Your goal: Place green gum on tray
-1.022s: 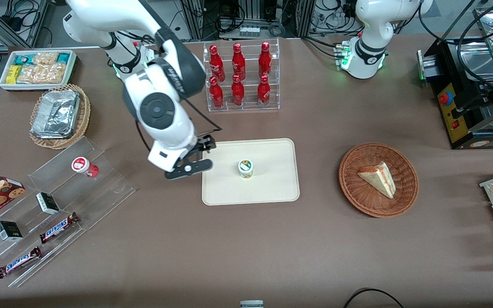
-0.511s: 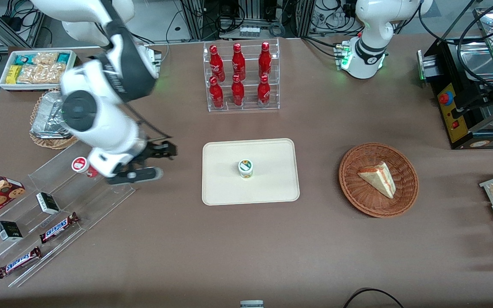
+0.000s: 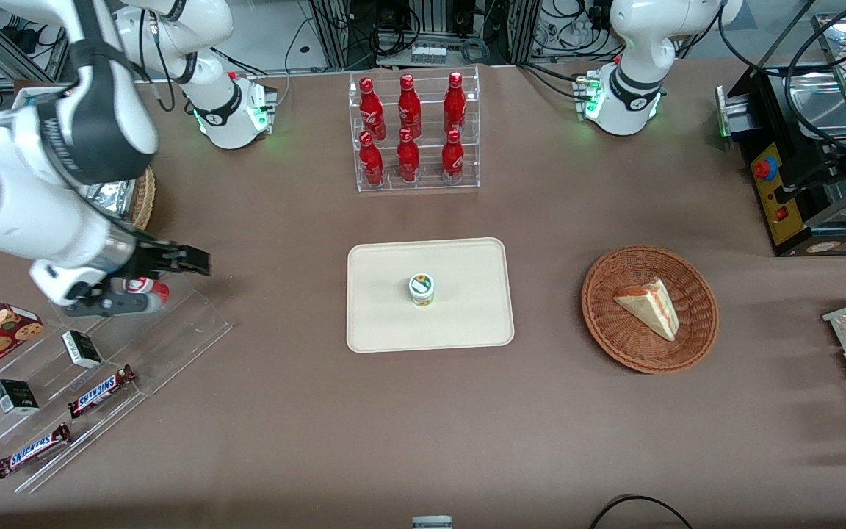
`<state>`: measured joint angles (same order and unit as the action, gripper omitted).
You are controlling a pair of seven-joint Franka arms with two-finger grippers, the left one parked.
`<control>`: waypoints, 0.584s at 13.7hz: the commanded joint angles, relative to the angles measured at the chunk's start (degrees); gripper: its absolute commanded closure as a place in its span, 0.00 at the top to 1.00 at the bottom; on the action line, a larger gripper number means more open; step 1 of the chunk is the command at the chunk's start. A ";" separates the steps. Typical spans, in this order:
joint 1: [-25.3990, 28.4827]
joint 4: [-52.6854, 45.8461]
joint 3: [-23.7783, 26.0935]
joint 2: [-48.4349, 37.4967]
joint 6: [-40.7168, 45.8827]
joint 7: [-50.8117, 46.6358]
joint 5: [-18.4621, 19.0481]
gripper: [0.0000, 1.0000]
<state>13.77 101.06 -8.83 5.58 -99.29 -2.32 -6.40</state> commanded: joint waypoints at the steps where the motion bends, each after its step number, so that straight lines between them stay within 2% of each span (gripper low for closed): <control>1: -3.56 4.06 0.66 -5.22 0.85 5.54 0.59 1.00; 5: -6.56 3.88 0.66 -8.47 4.80 8.73 5.50 1.00; 8: -8.57 3.27 1.09 -9.71 8.58 8.65 5.87 1.00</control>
<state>6.97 103.26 -8.74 -2.24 -92.41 5.89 -1.26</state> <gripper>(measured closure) 0.000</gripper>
